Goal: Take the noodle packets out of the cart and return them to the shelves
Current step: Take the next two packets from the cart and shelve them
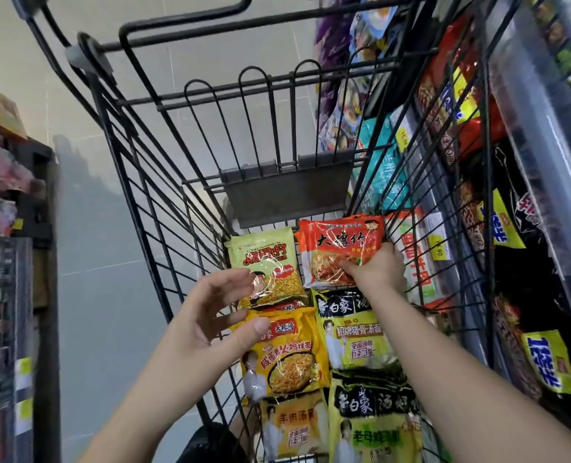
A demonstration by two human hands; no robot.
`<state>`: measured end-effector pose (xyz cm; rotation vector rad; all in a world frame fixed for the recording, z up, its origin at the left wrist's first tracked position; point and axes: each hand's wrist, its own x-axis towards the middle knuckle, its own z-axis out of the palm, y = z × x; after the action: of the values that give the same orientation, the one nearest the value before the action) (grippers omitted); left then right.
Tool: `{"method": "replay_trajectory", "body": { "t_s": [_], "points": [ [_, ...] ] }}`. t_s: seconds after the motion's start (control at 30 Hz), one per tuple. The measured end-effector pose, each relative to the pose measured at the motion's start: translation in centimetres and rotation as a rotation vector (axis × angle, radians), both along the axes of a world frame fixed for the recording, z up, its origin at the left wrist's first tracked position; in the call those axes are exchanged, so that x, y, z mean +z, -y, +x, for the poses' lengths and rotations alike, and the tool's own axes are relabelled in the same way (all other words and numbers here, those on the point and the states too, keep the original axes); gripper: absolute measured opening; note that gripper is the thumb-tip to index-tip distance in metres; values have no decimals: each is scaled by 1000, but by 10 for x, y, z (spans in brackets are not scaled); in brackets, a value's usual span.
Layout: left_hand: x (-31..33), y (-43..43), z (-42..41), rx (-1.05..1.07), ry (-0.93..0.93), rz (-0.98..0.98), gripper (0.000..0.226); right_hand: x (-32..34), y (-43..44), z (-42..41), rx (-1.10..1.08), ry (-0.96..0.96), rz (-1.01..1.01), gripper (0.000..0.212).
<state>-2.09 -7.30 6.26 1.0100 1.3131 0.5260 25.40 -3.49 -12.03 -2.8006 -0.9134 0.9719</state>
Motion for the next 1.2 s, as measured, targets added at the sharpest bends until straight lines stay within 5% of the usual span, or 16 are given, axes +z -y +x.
{"method": "replay_trajectory", "body": {
  "t_s": [0.27, 0.67, 1.0, 1.2],
  "points": [
    [3, 2, -2, 19, 8, 9, 75, -1, -3, 14, -103, -222, 20, 73],
    [3, 1, -5, 37, -29, 52, 69, -9, -11, 26, -131, -490, -22, 99],
    [-12, 2, 13, 114, -240, 28, 42, 43, -10, 32, 48, -616, 205, 19],
    [-76, -9, 39, 219, -461, 41, 47, 90, 5, 39, 60, -675, 264, 14]
  ]
}}
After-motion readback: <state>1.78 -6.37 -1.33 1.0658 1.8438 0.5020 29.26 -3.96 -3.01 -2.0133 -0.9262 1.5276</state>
